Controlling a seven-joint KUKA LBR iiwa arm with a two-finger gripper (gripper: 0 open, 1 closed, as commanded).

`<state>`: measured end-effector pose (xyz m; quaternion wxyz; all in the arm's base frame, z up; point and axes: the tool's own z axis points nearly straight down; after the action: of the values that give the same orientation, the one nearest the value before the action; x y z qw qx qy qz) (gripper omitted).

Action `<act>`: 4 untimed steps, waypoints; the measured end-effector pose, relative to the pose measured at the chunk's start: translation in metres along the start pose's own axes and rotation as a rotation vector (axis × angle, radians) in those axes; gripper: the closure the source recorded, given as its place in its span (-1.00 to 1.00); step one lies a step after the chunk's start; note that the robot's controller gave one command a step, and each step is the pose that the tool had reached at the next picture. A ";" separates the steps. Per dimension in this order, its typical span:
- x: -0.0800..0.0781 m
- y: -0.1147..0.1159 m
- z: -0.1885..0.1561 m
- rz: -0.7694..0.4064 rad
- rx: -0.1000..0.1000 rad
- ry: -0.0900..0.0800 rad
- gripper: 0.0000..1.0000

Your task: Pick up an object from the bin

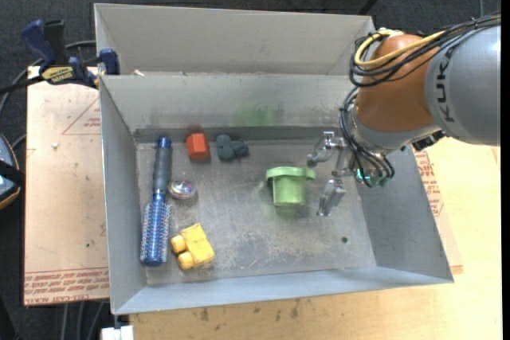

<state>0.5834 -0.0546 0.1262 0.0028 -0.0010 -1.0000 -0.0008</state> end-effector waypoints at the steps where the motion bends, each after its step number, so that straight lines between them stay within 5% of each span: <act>1: -0.019 0.041 0.053 0.047 0.003 -0.010 -1.00; 2: -0.022 0.087 0.024 -0.011 -0.001 -0.011 -1.00; 3: -0.037 0.125 0.015 -0.215 0.000 -0.011 -1.00; 4: -0.048 0.083 0.051 0.049 -0.005 -0.010 -1.00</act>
Offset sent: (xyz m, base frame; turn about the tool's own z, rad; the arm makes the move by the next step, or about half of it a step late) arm 0.0155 0.0404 -0.0562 0.0503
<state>0.6316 0.0287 0.0751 -0.0022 -0.0257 -0.9997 -0.0032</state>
